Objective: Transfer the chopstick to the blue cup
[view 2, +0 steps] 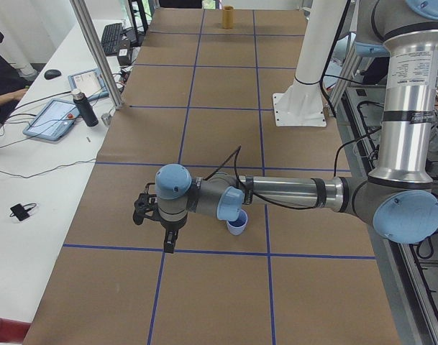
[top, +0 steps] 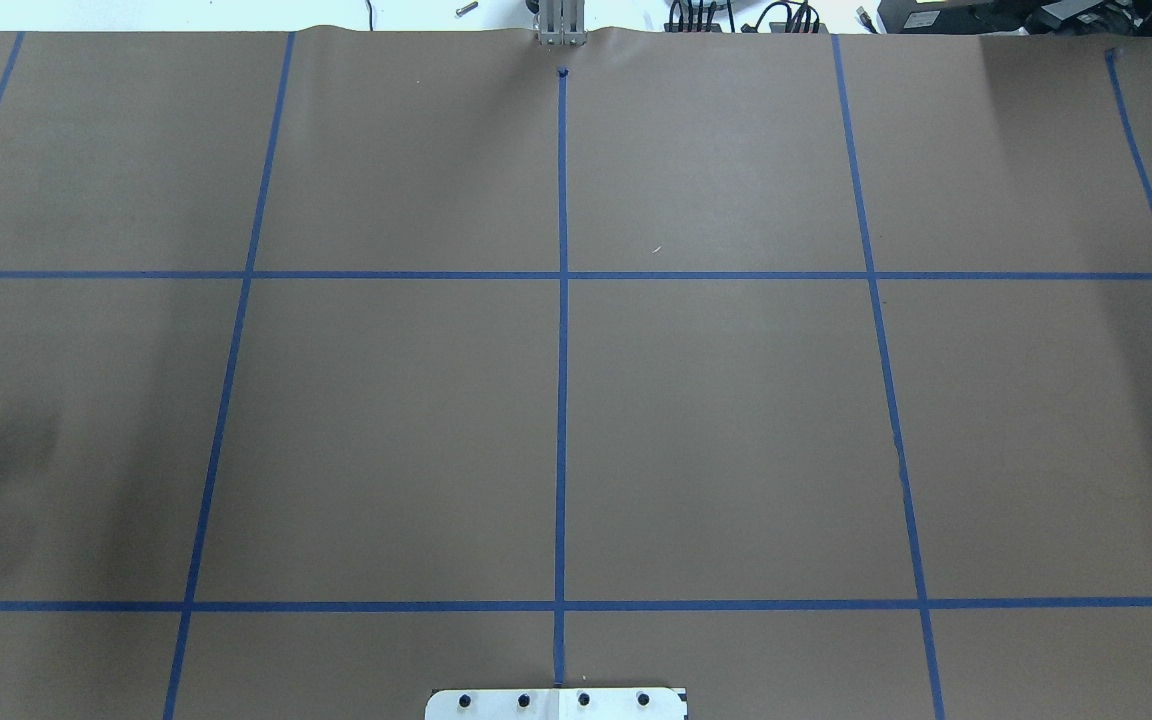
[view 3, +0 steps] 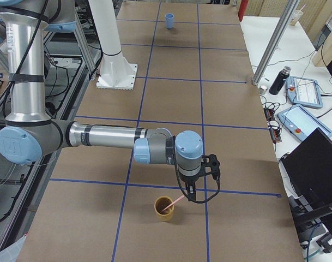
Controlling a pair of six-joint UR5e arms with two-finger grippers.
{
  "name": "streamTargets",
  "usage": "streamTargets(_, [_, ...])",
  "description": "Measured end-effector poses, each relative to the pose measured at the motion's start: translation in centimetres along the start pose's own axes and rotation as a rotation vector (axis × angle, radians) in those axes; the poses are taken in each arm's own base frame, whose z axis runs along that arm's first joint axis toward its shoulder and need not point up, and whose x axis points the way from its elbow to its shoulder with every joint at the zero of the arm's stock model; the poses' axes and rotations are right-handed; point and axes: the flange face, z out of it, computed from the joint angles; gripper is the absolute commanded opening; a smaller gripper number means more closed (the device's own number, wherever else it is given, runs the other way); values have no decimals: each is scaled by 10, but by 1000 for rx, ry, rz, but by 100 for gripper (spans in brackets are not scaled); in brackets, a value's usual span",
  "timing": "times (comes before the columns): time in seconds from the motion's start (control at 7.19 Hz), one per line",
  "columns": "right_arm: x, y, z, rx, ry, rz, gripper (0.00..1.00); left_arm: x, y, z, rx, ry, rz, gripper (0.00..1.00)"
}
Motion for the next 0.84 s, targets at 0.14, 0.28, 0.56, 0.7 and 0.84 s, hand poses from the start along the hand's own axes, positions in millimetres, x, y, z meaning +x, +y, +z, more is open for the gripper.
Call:
streamTargets(0.14, [-1, 6, 0, 2, -23, 6, 100, 10, 19, 18, 22, 19, -27, 98])
streamTargets(0.28, [-2, 9, -1, 6, -46, 11, 100, 20, 46, 34, 41, 44, -48, 98])
streamTargets(0.56, [-3, 11, -3, 8, -66, 18, 100, 48, 93, 50, 20, 83, -64, 98])
streamTargets(0.7, [-4, 11, -3, 8, -72, 21, 100, 55, 117, 48, -1, 91, -63, 98])
streamTargets(0.84, [-4, 11, -3, 8, -78, 24, 100, 59, 138, 45, -20, 94, -60, 98])
